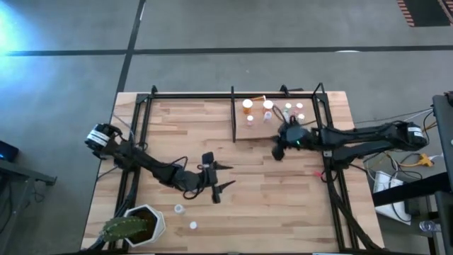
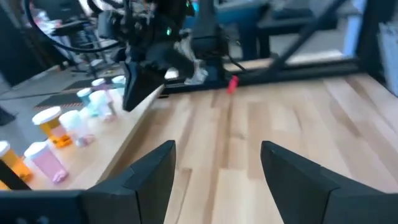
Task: Pick and place medicine bottles onto shelf by color
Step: Put the blue pill bottle on the shelf
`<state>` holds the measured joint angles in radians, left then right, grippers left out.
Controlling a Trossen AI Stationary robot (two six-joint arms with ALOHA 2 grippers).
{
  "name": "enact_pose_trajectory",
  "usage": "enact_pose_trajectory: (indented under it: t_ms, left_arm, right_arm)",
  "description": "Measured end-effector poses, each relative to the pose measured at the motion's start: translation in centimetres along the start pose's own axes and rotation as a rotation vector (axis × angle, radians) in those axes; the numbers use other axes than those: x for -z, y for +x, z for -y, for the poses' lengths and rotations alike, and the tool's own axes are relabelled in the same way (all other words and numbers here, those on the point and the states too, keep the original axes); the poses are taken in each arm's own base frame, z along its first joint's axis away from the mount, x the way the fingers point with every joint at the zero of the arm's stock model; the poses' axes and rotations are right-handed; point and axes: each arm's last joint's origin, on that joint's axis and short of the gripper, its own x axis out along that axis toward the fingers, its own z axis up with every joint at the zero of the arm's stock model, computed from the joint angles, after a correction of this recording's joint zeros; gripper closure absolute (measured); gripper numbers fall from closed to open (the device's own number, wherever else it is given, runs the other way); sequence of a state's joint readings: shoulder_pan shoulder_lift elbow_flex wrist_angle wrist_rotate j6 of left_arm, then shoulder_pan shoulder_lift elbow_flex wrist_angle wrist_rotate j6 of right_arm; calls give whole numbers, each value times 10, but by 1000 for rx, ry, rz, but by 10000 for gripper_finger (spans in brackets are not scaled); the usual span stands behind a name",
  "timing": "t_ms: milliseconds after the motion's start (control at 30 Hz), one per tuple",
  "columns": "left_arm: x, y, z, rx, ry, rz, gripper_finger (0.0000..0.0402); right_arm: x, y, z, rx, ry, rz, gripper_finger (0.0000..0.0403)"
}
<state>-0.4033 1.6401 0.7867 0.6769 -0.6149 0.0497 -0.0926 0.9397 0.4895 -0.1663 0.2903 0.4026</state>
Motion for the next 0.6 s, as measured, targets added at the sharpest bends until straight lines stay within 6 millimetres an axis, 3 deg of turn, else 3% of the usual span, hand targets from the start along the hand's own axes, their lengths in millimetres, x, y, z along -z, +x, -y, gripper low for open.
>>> enact_pose_trajectory:
  t_ms: [167, 300, 467, 600]
  left_arm:
    - [-21, -26, 13, 81, 62, -84, 182]
    - [-31, -52, 18, 125, 47, -274, 182]
    - [-23, -86, 17, 59, -78, -586, 182]
    - [-2, -104, 18, 3, -168, -740, 182]
  right_arm:
    - [22, -18, -47, -184, -78, 91, 394]
    - [51, -30, -79, -269, -166, 146, 394]
    - [92, -45, -102, -275, -191, 147, 394]
    - [119, -56, -111, -249, -194, 194, 394]
